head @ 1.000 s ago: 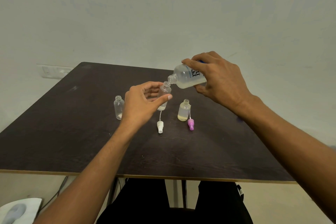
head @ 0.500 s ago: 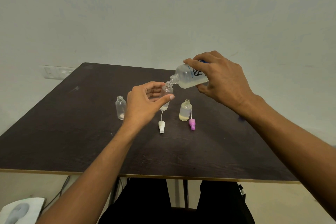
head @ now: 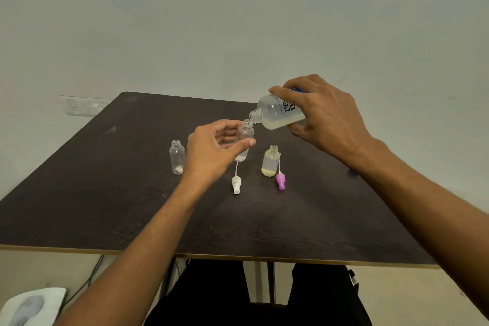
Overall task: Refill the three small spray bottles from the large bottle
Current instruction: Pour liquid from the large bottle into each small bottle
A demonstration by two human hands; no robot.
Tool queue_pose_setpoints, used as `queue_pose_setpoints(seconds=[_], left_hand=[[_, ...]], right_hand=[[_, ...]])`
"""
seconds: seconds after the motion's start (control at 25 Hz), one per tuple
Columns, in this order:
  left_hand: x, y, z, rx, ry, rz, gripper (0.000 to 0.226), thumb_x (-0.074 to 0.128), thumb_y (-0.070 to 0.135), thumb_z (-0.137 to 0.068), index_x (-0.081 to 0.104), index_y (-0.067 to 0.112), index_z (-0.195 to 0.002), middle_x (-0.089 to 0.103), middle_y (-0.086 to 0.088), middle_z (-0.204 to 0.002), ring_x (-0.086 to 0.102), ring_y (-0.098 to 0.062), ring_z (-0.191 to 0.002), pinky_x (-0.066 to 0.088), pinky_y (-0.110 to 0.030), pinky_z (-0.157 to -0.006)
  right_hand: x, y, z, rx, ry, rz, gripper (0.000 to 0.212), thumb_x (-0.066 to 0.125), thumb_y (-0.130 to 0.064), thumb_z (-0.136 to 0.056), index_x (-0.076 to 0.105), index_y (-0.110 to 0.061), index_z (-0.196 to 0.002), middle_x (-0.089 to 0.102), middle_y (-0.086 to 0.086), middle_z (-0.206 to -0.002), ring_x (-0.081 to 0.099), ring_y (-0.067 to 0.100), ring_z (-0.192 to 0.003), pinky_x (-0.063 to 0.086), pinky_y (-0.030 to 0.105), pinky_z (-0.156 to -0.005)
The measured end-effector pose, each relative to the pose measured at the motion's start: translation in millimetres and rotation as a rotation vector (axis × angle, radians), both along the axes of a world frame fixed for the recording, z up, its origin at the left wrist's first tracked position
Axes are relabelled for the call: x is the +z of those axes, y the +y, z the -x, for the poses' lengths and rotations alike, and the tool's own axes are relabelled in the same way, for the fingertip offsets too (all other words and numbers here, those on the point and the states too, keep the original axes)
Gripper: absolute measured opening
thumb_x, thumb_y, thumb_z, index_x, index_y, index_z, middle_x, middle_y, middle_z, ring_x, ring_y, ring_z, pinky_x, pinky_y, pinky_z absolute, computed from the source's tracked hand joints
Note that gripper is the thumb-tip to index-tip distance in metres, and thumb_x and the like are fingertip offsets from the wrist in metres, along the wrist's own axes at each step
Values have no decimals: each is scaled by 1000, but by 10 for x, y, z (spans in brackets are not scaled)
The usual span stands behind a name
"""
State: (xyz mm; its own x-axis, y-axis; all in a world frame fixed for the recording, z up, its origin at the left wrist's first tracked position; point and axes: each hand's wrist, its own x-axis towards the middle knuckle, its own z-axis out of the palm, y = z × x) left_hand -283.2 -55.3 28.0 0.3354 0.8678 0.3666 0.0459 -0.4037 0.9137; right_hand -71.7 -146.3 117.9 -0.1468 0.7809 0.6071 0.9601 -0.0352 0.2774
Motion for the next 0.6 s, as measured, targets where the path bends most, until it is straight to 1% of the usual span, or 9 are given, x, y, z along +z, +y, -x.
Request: queue_pose_setpoints(seconds=[0.28, 0.6], left_hand=[[1, 3, -1, -3, 7, -9, 44, 96, 31, -75, 80, 22, -116, 81, 11, -102, 77, -2, -96, 62, -20, -87], [-9, 21, 14, 9, 7, -11, 46, 96, 32, -75, 80, 21, -117, 81, 10, -104, 77, -3, -98, 63, -25, -89]], right_hand=[[8, 6, -11, -3, -12, -1, 69, 82, -22, -85, 57, -31, -148, 65, -2, -135, 58, 25, -125, 40, 29, -69], [18, 50, -10, -4, -22, 8, 70, 82, -24, -86, 55, -33, -150, 64, -3, -137, 56, 24, -127, 41, 30, -71]])
